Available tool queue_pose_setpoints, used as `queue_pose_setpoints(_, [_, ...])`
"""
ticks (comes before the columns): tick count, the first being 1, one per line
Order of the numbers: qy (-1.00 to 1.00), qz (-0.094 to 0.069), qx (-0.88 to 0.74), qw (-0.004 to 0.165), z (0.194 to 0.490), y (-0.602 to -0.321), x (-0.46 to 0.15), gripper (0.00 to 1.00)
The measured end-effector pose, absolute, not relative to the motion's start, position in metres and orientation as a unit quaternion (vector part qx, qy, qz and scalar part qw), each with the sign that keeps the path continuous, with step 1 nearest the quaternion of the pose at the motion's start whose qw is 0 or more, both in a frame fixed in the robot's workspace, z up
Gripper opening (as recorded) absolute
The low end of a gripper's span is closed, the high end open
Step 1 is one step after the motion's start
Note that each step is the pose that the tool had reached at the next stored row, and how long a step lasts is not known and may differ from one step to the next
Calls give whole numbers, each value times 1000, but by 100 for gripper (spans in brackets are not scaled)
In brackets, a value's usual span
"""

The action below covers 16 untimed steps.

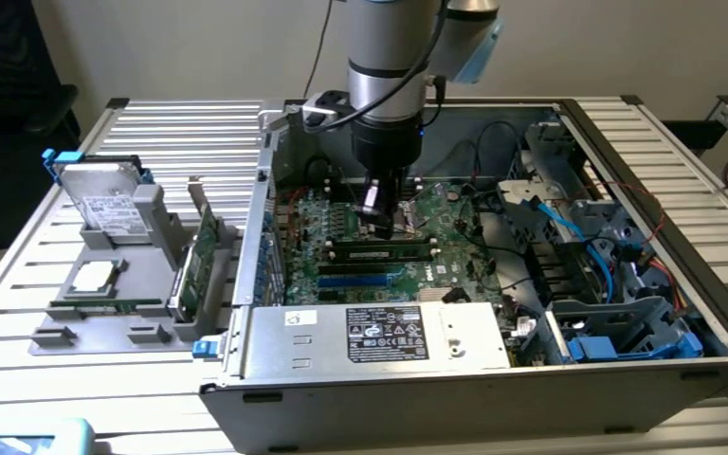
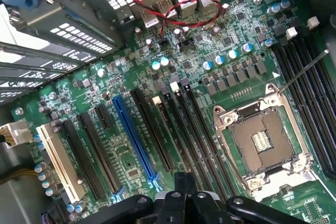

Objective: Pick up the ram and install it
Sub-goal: 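Press down the ram until it locks into place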

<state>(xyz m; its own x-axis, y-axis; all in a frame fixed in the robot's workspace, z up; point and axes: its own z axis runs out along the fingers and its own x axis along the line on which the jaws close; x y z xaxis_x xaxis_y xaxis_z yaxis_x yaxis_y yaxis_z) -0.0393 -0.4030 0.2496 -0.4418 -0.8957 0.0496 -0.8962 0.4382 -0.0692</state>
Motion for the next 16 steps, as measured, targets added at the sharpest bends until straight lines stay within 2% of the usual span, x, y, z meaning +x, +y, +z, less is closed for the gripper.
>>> queue_pose_setpoints(16, [-885, 47, 462, -14, 250, -403, -39, 11])
